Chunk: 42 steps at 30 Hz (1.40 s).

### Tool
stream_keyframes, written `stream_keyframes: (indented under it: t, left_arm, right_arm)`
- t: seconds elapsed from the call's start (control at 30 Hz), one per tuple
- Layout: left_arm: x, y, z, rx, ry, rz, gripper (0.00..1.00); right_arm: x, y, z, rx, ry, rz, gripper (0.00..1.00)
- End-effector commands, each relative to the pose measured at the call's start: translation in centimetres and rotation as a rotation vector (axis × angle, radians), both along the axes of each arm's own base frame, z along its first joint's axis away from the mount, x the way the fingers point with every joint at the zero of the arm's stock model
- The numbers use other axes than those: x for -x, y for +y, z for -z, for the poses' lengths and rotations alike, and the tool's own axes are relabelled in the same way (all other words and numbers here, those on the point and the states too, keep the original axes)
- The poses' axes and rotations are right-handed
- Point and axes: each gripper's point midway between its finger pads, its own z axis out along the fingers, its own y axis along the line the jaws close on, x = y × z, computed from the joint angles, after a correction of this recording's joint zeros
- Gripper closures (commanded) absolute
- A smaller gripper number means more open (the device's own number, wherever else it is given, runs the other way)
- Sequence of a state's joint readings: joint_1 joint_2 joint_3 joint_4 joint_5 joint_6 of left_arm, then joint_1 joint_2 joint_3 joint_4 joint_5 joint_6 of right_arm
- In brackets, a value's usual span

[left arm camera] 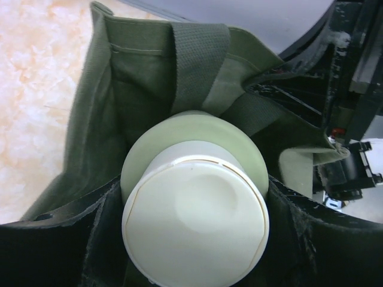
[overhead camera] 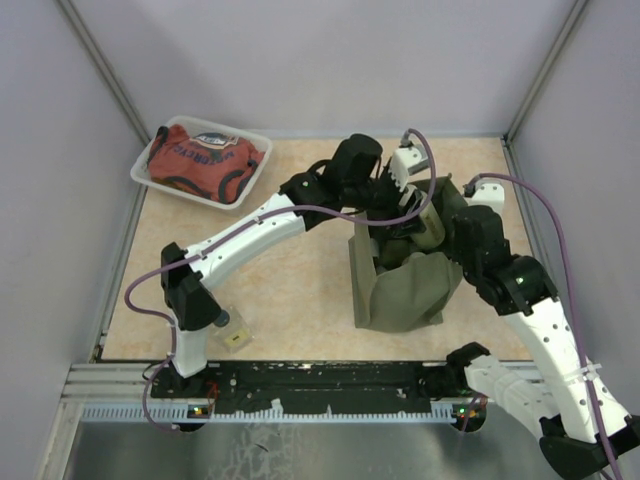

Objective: Place the personal care products into the canvas bag

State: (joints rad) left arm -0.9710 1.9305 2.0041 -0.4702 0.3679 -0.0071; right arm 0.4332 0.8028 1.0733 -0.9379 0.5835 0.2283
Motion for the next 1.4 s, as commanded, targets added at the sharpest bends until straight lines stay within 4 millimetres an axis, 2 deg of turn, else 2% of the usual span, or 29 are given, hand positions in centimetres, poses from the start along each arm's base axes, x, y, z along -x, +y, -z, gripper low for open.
stream_keyframes:
  t: [0.0,0.13,0.57,0.63,0.8,0.83,0.9,1.0,1.23,1.37]
  left_arm:
    - [2.9,-1.2,-5.5,0.169,-0.049,0.137,1.00]
    - [3.9,-1.3,-3.6,0.109,-0.024,0.150,1.00]
    - [2.4,-2.4,2.3,-0.025,0.005,0.051,1.00]
    - [2.3,-2.4,2.8,-0.037,0.004,0.041,0.91]
    - [2.7,-2.6,2.9,-0.035,0.011,0.053,0.59]
    - [2.9,-2.7,2.9,-0.030,0.017,0.065,0.56]
    - [3.6,-3.0,2.6,-0.008,0.033,0.098,0.61]
    - [4.9,-3.5,1.6,0.053,0.066,0.160,0.99]
    - [7.6,-3.6,-0.5,0.122,0.106,0.265,1.00]
    - [8.4,-3.1,0.3,0.080,0.112,0.268,1.00]
  right_arm:
    - [0.2,-0.8,-0.6,0.013,-0.022,0.025,1.00]
    - [0.0,-0.9,-0.4,0.023,-0.015,0.036,1.00]
    - [0.1,-1.1,-0.4,0.033,-0.012,0.046,1.00]
    - [0.1,-1.1,-0.3,0.034,-0.009,0.049,1.00]
    - [0.0,-1.1,0.0,0.038,-0.003,0.049,1.00]
    - [0.0,-1.1,0.1,0.038,-0.001,0.048,1.00]
    - [-0.1,-1.1,0.1,0.038,-0.001,0.048,1.00]
    - [-0.1,-1.1,0.2,0.038,-0.001,0.048,1.00]
    - [-0.1,-1.1,0.1,0.038,-0.004,0.047,1.00]
    - [-0.1,-1.0,0.2,0.039,0.001,0.046,1.00]
